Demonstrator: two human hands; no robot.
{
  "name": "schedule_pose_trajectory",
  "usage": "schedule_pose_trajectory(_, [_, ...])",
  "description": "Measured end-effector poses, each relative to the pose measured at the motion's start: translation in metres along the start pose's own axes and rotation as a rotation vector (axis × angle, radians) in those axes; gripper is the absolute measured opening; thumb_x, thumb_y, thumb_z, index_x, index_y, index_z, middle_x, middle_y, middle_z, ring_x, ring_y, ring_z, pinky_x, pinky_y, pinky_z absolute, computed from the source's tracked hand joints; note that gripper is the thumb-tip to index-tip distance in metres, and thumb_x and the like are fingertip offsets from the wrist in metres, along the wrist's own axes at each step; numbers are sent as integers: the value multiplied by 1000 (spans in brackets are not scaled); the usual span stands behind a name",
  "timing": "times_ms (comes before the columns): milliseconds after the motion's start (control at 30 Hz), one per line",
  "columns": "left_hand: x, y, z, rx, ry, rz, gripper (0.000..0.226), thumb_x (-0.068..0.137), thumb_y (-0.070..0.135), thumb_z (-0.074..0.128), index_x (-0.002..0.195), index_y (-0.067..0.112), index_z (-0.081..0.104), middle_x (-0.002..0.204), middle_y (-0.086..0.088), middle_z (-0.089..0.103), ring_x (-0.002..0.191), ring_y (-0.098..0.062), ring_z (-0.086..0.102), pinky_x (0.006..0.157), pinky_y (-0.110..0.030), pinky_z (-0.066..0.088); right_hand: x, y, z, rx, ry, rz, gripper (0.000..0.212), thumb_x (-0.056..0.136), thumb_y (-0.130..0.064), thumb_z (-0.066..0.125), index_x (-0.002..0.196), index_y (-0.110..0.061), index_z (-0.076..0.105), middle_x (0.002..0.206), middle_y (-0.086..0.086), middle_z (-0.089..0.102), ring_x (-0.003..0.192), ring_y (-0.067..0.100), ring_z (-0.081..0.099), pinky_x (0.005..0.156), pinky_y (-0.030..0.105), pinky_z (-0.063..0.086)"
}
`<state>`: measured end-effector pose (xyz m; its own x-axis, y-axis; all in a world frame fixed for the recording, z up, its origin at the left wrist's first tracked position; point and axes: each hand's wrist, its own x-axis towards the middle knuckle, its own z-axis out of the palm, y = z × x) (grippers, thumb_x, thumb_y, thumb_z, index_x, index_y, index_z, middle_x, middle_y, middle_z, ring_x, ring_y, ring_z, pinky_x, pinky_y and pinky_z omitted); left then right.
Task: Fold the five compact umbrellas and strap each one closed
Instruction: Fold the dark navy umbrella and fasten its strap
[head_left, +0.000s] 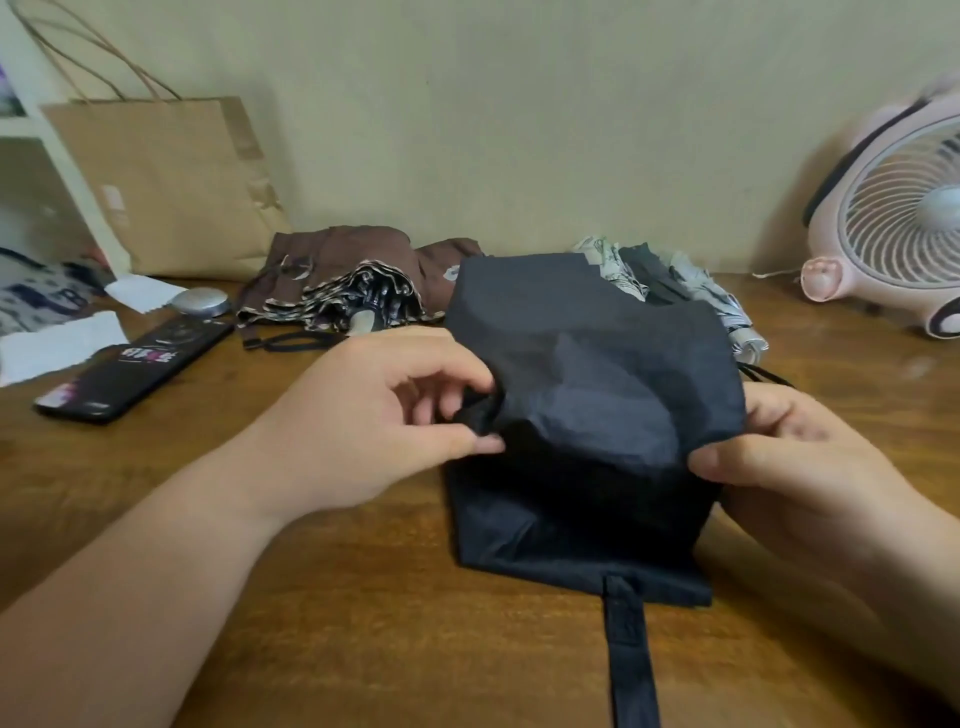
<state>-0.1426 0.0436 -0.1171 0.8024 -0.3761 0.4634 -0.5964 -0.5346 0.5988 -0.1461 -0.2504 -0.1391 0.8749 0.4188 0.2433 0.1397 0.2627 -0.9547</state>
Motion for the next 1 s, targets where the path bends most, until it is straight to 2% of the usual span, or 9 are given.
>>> schedule_pose_trajectory(67, [14, -5, 6, 17, 99, 13, 15, 83, 31, 83, 86, 19, 75, 73, 0, 60, 63, -12, 60, 64, -27, 50, 7, -6, -4, -89, -9, -60, 27, 56, -9, 73, 82, -6, 80, 91, 17, 77, 87, 31, 75, 81, 36, 61])
schedule_pose_trajectory(133, [26, -12, 3, 51, 203, -59, 54, 86, 62, 71, 75, 10, 70, 64, -3, 56, 62, -6, 64, 67, -32, 49, 14, -13, -9, -129, 12, -101, 31, 52, -15, 84, 82, -10, 81, 89, 13, 78, 85, 30, 74, 82, 36, 61])
schedule_pose_trajectory(233, [6, -3, 3, -75, 122, 165, 13, 81, 13, 87, 80, 10, 75, 76, 0, 63, 70, -22, 63, 63, -35, 50, 16, -17, -12, -97, 20, -98, 39, 59, -29, 92, 90, -10, 78, 95, 16, 76, 86, 32, 73, 80, 40, 60])
schedule_pose_trajectory(300, [-12, -1, -3, -94, 21, 179, 14, 79, 8, 86, 78, 14, 73, 81, 2, 63, 71, -25, 61, 63, -42, 52, 10, -11, -12, -84, 14, -77, 44, 65, -30, 92, 96, -6, 74, 103, 20, 75, 94, 36, 72, 86, 44, 59])
schedule_pose_trajectory(533, [-7, -5, -10, 169, -541, -47, 24, 77, 27, 87, 69, 26, 65, 82, 7, 64, 71, -16, 63, 61, -22, 49, -38, 10, -12, -643, -179, 105, 21, 87, 7, 73, 103, -6, 75, 105, 9, 77, 102, 27, 74, 92, 43, 58])
schedule_pose_trajectory(667, [-9, -6, -7, -10, -348, -8, 19, 82, 36, 77, 73, 26, 63, 79, 0, 61, 68, -22, 58, 61, -31, 49, -38, -17, 7, -695, -425, 84, 61, 81, 21, 62, 120, -24, 72, 126, -11, 70, 123, 8, 63, 101, 22, 49])
schedule_pose_trajectory(733, [-11, -8, -5, -19, -156, 77, 19, 83, 44, 71, 93, 29, 65, 97, 2, 62, 88, -21, 60, 76, -28, 49, -34, -26, 18, -652, -484, 55, 81, 75, 31, 49, 135, -21, 65, 139, -14, 62, 136, 5, 51, 109, 14, 38])
schedule_pose_trajectory(833, [-10, -16, 6, 149, -147, 30, 56, 78, 72, 63, 129, 51, 53, 138, 26, 49, 131, 2, 45, 105, -10, 34, -16, -15, 17, -793, -451, 16, 49, 79, 24, 47, 115, 0, 69, 122, 4, 70, 120, 20, 63, 104, 35, 48])
schedule_pose_trajectory(1000, [-3, -29, 30, 231, -325, -17, 59, 88, 86, 31, 142, 65, 38, 155, 36, 32, 150, 4, 20, 121, -46, 24, 18, -2, -31, -1060, -291, 15, 48, 76, 15, 49, 111, -6, 74, 117, 1, 74, 115, 14, 66, 101, 35, 51])
